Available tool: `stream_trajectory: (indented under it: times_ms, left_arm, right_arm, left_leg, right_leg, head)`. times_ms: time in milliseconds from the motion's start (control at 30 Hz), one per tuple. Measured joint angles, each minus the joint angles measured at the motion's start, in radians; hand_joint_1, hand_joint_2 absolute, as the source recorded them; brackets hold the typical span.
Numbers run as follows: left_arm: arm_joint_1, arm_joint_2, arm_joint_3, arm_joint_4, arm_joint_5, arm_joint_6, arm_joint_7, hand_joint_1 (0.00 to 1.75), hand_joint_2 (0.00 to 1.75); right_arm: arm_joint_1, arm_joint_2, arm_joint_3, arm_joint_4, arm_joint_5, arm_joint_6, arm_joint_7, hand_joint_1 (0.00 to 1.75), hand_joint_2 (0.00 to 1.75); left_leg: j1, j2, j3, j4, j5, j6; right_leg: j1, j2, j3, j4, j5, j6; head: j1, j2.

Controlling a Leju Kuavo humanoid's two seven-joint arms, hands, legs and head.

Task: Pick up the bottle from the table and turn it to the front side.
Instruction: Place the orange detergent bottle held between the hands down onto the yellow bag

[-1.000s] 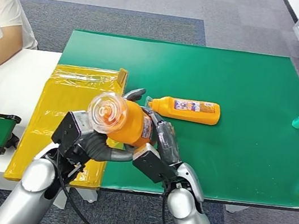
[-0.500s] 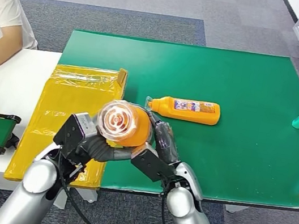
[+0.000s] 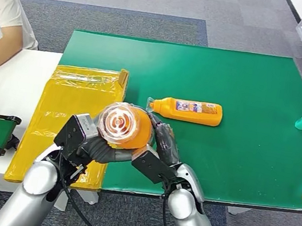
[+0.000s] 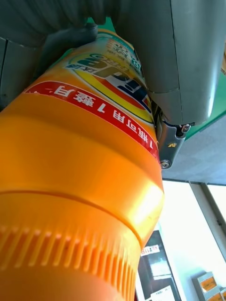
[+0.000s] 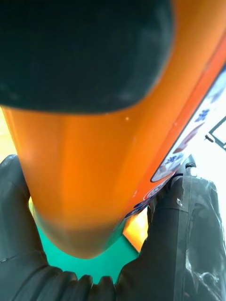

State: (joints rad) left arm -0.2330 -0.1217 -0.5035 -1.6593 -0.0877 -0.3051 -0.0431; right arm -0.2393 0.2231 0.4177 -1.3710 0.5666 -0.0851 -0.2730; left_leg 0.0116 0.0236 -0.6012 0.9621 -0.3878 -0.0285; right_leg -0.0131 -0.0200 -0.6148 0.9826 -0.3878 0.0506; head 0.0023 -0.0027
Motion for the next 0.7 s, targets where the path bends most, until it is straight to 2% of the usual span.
stream_trajectory:
  times_ms: [267, 400, 533, 700]
  left_arm:
    - [0.001, 0.000, 0.000, 0.000, -0.014, 0.005, -0.010, 1.75, 1.75]
    - [0.003, 0.000, 0.000, -0.001, -0.025, 0.023, -0.017, 1.75, 1.75]
    - [0.020, -0.015, 0.016, -0.027, -0.084, 0.114, -0.048, 1.75, 1.75]
    - [0.025, -0.043, 0.078, -0.105, -0.157, 0.126, -0.044, 1.75, 1.75]
  right_arm:
    - [-0.001, 0.000, 0.000, 0.003, 0.000, 0.000, 0.000, 1.75, 1.75]
    - [-0.005, 0.000, 0.000, 0.009, -0.002, 0.001, 0.002, 0.00, 1.75]
    - [-0.007, 0.002, -0.014, 0.006, -0.025, 0.021, 0.042, 0.00, 1.75]
    - [0.002, -0.003, -0.081, -0.026, -0.020, 0.058, 0.088, 0.00, 1.75]
  left_leg:
    - [0.000, 0.000, 0.000, 0.000, 0.000, 0.000]
    - [0.000, 0.000, 0.000, 0.000, 0.000, 0.000]
    - [0.000, 0.000, 0.000, 0.000, 0.000, 0.000]
    - [0.000, 0.000, -0.001, 0.000, 0.000, 0.000]
  right_leg:
    - [0.000, 0.000, 0.000, 0.000, 0.000, 0.000]
    - [0.000, 0.000, 0.000, 0.000, 0.000, 0.000]
    - [0.000, 0.000, 0.000, 0.000, 0.000, 0.000]
    - [0.000, 0.001, 0.000, 0.000, 0.000, 0.000]
  head:
    - [0.000, 0.000]
    - [0.000, 0.000]
    - [0.000, 0.000]
    - [0.000, 0.000]
